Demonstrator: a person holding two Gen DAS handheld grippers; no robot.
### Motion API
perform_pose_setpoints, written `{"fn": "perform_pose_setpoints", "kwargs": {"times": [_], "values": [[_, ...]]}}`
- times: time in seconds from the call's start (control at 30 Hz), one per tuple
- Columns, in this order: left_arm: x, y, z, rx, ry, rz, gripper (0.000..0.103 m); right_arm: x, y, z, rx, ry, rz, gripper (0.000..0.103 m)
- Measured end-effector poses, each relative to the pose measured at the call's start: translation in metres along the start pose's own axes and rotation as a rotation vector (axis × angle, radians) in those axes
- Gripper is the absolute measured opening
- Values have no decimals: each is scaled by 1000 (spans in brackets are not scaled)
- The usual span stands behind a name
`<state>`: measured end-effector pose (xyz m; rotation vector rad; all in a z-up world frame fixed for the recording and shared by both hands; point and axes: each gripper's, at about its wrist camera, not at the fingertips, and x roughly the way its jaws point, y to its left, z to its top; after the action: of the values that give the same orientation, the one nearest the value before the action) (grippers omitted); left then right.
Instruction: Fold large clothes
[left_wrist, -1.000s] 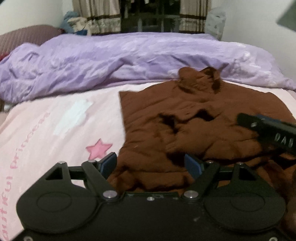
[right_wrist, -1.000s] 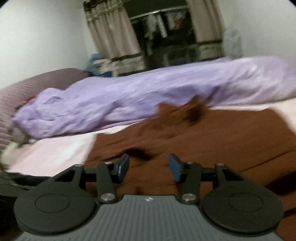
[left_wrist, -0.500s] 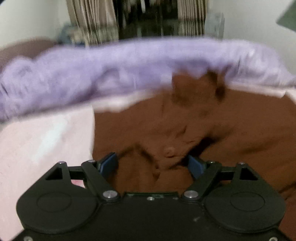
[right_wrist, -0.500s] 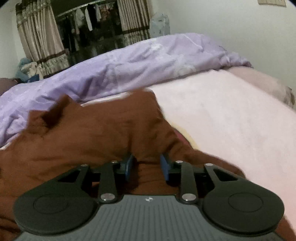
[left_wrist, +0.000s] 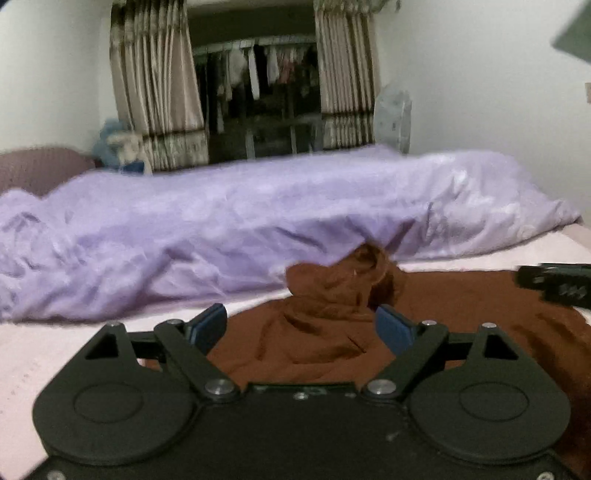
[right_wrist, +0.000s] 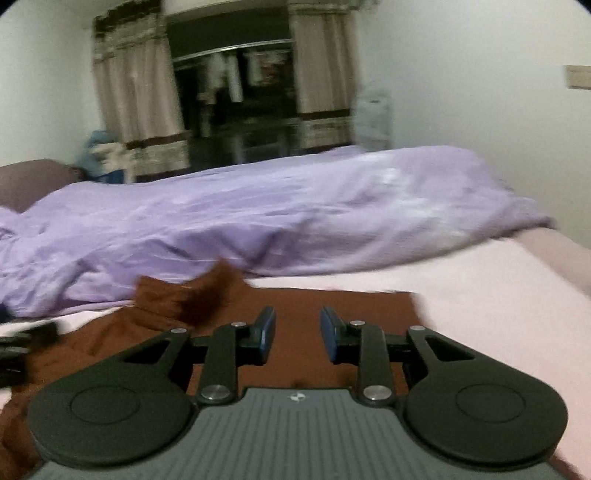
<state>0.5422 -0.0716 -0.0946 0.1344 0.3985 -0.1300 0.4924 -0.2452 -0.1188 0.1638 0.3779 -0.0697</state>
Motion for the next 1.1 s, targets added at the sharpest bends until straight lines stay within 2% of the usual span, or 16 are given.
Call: {"fn": "perform_pose_setpoints", "kwargs": {"times": [0.07, 0.13, 0.2, 0.23, 0.33, 0.43, 0.57, 0.73, 0.83, 0.9, 0.97, 1.03, 1.1], "values": [[30, -3, -8, -32, 68, 14, 90, 27, 10, -10, -31, 21, 30, 35], [54, -3, -27, -56, 119, 43, 90, 50, 13, -27, -35, 75, 9, 35], [74, -5, -46, -41, 187, 47, 92, 65, 10, -42, -19, 149, 2, 35], [79, -6, -46, -32, 208, 52, 93, 66, 9, -41, -17, 144, 6, 35], [75, -13, -46, 21, 184, 82, 93, 69, 11, -41, -18, 146, 9, 37], [74, -14, -49, 33, 177, 90, 94, 67, 14, -41, -33, 144, 2, 37], [71, -4, -48, -2, 189, 71, 95, 63, 8, -42, -50, 147, -15, 37], [67, 11, -46, -61, 202, 51, 95, 62, -19, -37, -60, 146, -131, 37], [66, 19, -45, -74, 206, 56, 95, 62, -43, -32, -24, 157, -124, 37], [65, 24, -45, -53, 202, 88, 95, 61, -51, -30, -43, 156, -155, 37], [65, 32, -46, -31, 206, 168, 95, 60, -58, -29, -69, 149, -193, 37], [66, 47, -48, -56, 214, 196, 95, 59, -72, -28, -46, 152, -179, 37], [68, 68, -49, -105, 231, 208, 95, 57, -87, -25, 10, 155, -153, 32]]}}
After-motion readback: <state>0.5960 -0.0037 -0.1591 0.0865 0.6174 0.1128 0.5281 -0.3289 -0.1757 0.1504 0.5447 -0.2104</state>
